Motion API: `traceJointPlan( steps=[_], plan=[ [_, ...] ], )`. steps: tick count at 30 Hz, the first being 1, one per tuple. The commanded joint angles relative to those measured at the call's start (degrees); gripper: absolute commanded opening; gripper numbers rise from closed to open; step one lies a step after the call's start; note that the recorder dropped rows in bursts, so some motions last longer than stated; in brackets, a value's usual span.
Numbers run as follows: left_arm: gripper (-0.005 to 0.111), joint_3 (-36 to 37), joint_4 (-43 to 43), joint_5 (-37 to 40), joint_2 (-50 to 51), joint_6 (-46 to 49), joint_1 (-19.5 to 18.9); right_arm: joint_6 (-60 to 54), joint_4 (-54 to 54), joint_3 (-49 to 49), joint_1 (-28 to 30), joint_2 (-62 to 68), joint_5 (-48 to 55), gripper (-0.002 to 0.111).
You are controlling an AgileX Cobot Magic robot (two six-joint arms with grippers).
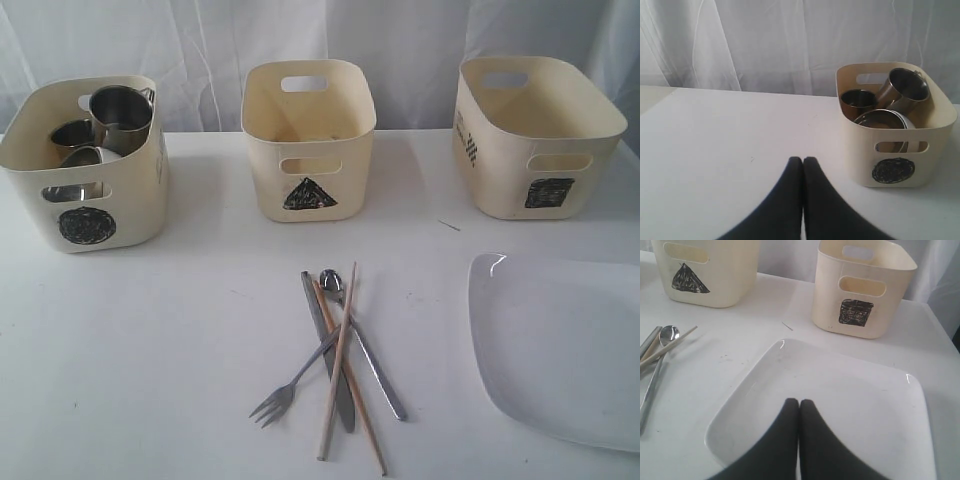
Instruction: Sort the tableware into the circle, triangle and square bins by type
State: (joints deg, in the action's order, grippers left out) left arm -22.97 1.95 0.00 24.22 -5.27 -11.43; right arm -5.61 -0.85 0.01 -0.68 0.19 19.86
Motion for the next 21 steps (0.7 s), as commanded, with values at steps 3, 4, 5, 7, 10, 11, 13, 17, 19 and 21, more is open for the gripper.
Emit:
traceJointPlan(
  steps=[3,4,5,7,10,11,13,17,19,21],
  plan=[
    [0.0,0.2,-0.2,0.9,-1.4,-0.5,-0.1,0.1,0.5,0.0,-0.4,-0.2,-0.2,0.0],
    [0.0,0.2,-0.2,0.9,-1.4,-0.5,-0.1,0.1,0.5,0.0,-0.4,-0.2,-0.2,0.0],
    [0.0,0.2,-0.2,1.2,-1.4,-0.5,-0.1,0.1,0.5,0.0,-0.4,-0.2,-0.2,0.0],
    [0.0,0.2,-0.2,6.5,-3.5,-0.5,-0.3,0.1,0.5,0.0,-0.4,-0.2,-0.2,0.0],
    [0.0,0.4,-0.2,23.8,-8.7,-0.5,-1.6,0.1,0.5,0.0,-0.4,-0.2,-0.2,0.0],
    [0.0,1.0,-0.2,28.5,-11.0,-0.5,-2.1,0.1,0.5,0.0,-0.4,-0.2,-0.2,0.0],
    [0.0,3.3,1.5,29.6,-15.2,-2.4,-2.7,0.1,0.5,0.0,-0.4,-0.2,-0.2,0.0],
    [0.0,11.3,5.9,19.3,-20.4,-8.1,-2.7,0.1,0.5,0.0,-0.4,-0.2,-0.2,0.0],
    [0.0,17.6,6.1,15.8,-23.1,-11.7,-2.4,0.1,0.5,0.0,-0.4,-0.2,-0.2,0.0],
    [0.0,23.0,6.0,11.2,-24.2,-9.9,-1.3,0.1,0.5,0.0,-0.4,-0.2,-0.2,0.0]
  ],
)
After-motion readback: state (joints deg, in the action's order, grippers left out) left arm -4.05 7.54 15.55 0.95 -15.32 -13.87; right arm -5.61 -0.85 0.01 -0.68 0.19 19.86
